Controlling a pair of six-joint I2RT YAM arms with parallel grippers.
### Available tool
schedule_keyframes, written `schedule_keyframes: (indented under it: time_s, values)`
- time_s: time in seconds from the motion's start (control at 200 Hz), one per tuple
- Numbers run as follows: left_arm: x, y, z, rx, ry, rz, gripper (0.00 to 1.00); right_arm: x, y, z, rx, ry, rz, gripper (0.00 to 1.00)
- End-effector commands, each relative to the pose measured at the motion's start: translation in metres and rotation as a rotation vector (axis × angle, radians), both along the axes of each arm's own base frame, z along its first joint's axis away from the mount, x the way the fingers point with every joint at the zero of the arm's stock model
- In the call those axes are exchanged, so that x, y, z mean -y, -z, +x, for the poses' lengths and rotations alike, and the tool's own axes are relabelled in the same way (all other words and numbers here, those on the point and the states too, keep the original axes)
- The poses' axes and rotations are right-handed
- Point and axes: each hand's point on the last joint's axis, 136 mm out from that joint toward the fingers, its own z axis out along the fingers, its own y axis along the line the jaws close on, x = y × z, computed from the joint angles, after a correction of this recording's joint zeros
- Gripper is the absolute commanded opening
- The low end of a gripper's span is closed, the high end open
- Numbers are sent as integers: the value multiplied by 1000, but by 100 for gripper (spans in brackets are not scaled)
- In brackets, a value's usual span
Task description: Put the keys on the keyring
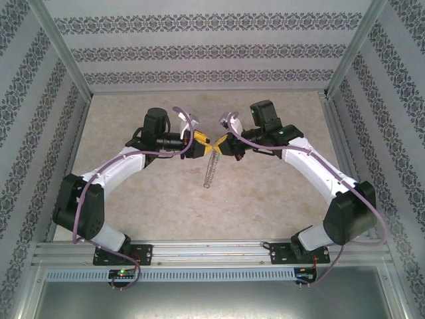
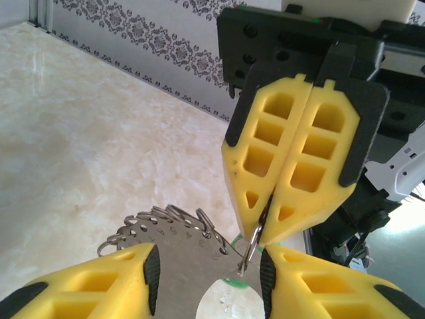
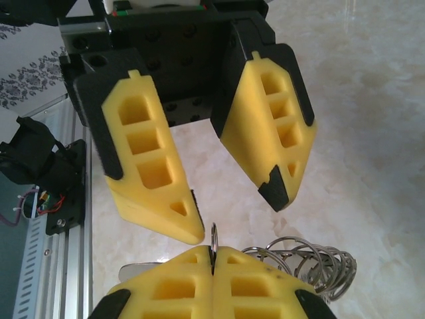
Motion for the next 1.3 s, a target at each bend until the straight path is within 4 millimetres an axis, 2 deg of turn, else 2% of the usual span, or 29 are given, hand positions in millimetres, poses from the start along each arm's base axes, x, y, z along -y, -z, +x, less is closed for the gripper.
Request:
schedule_keyframes:
  time_s: [0.0,0.53,0.719,0.959,1.119,1.199,1.294]
  values:
    - [7,-7,-7,32,50,-35,42,-9,-34,-5,69,-43,77,0]
    - [15,-8,-9,34,86,-65,39,-11,-34,-3,66,-50,83,0]
    - [19,-10,-12,37,118,-87,27,-12,-33,-2,60,-51,88,0]
    - [20,-17,-15,51,127,-131,19,-12,-33,-1,50,-54,107,0]
    - [20,-18,-16,54,137,-136,9,-11,-34,0,50,-51,114,0]
    - [21,-19,-17,58,142,-143,0,-11,-35,-1,50,-51,124,0]
    - [21,-18,-17,58,139,-152,0,-11,-38,0,52,-46,133,0]
